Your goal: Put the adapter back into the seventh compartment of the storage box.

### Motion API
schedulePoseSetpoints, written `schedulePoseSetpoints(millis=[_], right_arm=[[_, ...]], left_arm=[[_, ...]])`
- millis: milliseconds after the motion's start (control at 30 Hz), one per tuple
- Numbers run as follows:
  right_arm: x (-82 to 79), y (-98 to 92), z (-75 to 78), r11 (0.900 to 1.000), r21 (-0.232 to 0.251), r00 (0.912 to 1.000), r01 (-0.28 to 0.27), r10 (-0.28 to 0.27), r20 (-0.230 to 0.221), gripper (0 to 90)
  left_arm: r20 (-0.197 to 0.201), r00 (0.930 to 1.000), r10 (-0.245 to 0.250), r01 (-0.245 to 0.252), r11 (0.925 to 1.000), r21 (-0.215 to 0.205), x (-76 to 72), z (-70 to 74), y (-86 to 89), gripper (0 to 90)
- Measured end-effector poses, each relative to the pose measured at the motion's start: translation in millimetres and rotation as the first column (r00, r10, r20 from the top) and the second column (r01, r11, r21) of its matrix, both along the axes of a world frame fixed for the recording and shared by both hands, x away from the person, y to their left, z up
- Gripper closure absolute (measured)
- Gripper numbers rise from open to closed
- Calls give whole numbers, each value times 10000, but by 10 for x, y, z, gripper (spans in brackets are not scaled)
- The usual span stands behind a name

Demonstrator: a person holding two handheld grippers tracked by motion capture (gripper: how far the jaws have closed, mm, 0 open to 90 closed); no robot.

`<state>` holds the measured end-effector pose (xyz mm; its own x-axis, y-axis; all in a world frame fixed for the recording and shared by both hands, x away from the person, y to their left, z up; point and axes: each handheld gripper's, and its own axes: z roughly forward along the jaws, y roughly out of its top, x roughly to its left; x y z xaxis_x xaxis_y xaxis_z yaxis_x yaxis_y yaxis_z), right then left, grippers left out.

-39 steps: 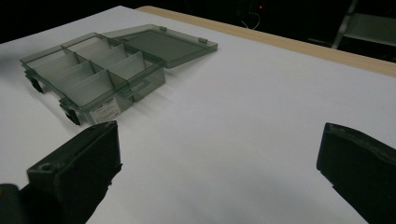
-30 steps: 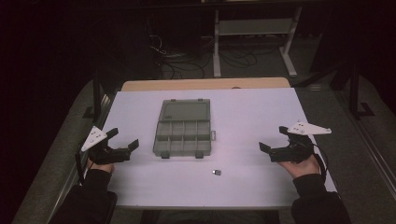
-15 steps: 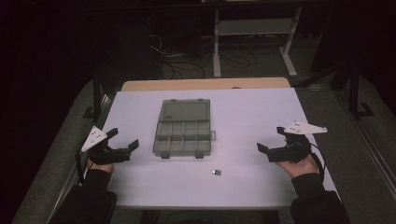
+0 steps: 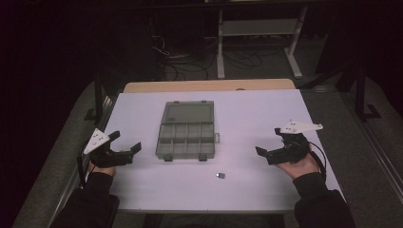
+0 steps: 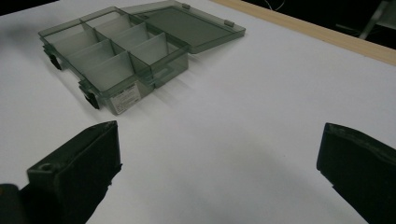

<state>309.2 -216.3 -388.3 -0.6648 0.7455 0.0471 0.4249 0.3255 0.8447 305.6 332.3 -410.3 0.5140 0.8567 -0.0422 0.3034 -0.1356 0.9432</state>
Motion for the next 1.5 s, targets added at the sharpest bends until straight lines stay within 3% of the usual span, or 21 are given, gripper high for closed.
schedulePoseSetpoints(millis=[533, 867, 1300, 1500], right_arm=[[38, 189, 76, 9946, -535, 9959, -886, 873, -247, 0], [25, 341, 117, 9835, -987, 9883, -1519, 1500, -269, 0], [28, 478, 121, 9747, -1224, 9821, -1872, 1834, -417, 0], [11, 580, 99, 9628, -1514, 9742, -2238, 2166, -630, 0]], left_arm=[[-34, 10000, -74, 74, 9999, 74, -3, -4, -10, 0], [-17, 10000, -43, 43, 9999, 113, -1, -5, -11, 0], [-60, 10000, -71, 71, 9999, 105, 0, -7, -12, 0], [-77, 9999, -72, 73, 9999, 99, 0, -7, -12, 0]])
